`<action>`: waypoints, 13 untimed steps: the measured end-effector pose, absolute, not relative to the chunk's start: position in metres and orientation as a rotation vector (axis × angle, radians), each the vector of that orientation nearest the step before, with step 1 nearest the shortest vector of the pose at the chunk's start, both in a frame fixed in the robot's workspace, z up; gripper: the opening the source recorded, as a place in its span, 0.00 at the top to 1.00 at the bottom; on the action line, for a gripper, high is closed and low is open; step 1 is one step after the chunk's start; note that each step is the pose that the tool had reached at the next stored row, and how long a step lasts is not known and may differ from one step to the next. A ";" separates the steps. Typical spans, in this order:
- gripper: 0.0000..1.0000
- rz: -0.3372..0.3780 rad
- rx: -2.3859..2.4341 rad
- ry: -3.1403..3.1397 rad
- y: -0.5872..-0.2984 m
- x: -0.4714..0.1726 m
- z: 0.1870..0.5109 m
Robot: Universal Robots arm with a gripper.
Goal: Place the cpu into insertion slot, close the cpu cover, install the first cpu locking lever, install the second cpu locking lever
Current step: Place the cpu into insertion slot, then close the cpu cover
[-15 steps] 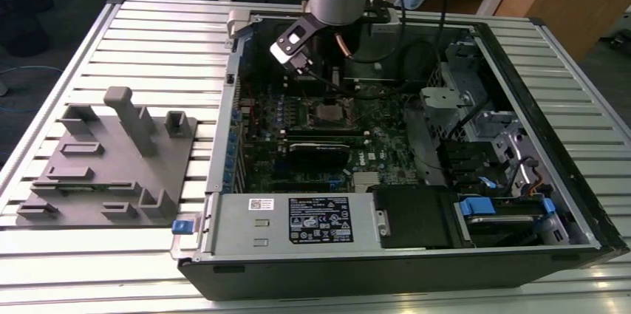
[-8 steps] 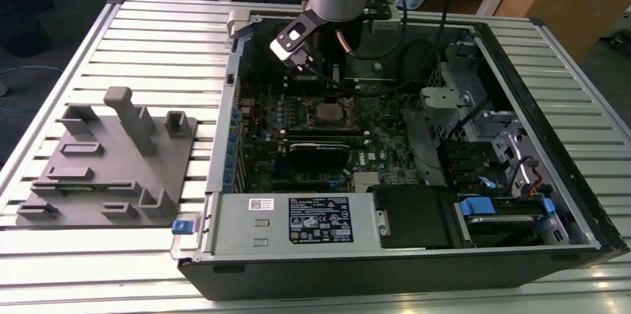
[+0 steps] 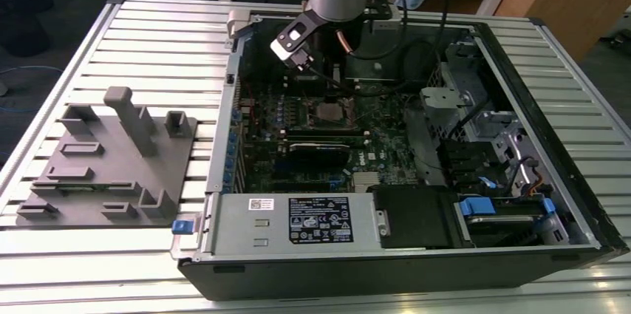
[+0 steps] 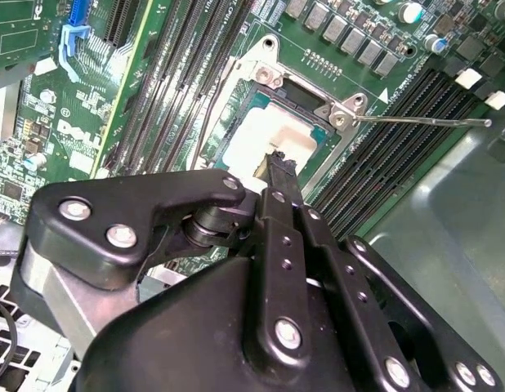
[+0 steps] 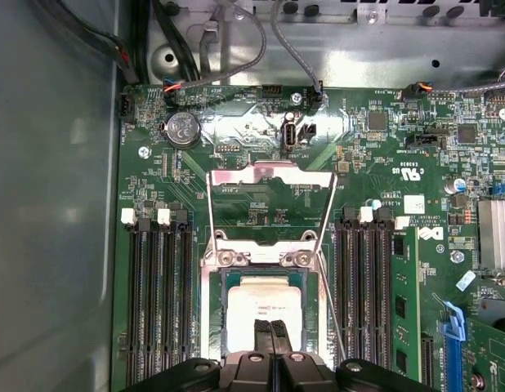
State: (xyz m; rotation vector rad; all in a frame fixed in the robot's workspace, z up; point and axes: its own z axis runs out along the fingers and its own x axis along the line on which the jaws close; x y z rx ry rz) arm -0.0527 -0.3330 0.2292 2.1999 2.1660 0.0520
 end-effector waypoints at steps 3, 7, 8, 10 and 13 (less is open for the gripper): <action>0.90 0.052 2.200 2.166 -0.333 -0.053 0.231; 0.90 0.052 2.200 2.166 -0.333 -0.053 0.234; 0.90 0.052 2.200 2.166 -0.333 -0.053 0.235; 0.90 0.052 2.200 2.166 -0.333 -0.053 0.235; 0.90 0.051 2.200 2.166 -0.333 -0.053 0.235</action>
